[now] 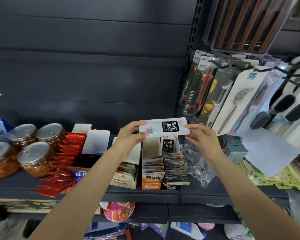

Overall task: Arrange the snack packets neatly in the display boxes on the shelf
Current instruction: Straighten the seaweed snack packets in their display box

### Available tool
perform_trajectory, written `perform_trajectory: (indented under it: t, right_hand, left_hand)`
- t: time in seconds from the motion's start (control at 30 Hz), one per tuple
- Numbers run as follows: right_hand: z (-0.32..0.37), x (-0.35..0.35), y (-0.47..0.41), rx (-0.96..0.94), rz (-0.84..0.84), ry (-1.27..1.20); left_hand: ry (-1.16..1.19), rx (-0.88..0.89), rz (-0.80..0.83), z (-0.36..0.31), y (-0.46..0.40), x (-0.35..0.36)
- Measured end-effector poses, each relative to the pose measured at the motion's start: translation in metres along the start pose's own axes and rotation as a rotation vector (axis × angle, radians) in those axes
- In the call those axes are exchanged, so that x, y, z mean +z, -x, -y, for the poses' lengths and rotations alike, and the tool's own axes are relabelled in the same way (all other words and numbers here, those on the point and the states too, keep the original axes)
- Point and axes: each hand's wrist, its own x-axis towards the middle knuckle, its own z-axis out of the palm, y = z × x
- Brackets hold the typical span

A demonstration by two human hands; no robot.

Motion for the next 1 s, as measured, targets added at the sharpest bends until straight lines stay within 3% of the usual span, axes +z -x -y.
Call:
perform_trajectory:
  t: [0.13,0.4,0.53,0.67,0.83,1.0]
  right_hand:
    - [-0.004,0.005,0.006,-0.002,0.011,-0.052]
    - [-0.003,0.002,0.011,-0.039,0.028,-0.031]
    - [-0.004,-0.006,0.008,-0.048,0.028,0.010]
    - [-0.005,-0.012,0.004,-0.060,0.022,-0.018]
    - [-0.004,-0.017,-0.003,-0.357,-0.061,0.350]
    - [0.002,-0.020,-0.011,-0.455,-0.056,0.536]
  left_hand:
    - [-0.188,0.123,0.039,-0.003,0.008,-0.005]
    - [-0.201,0.205,0.067,-0.004,0.007,0.000]
    - [-0.163,0.163,0.038,-0.001,0.005,0.004]
    - [-0.023,0.008,0.040,0.004,0.003,0.008]
    - [0.024,-0.090,0.048,0.009,-0.002,0.015]
    - [-0.184,0.028,-0.093,0.019,-0.019,0.021]
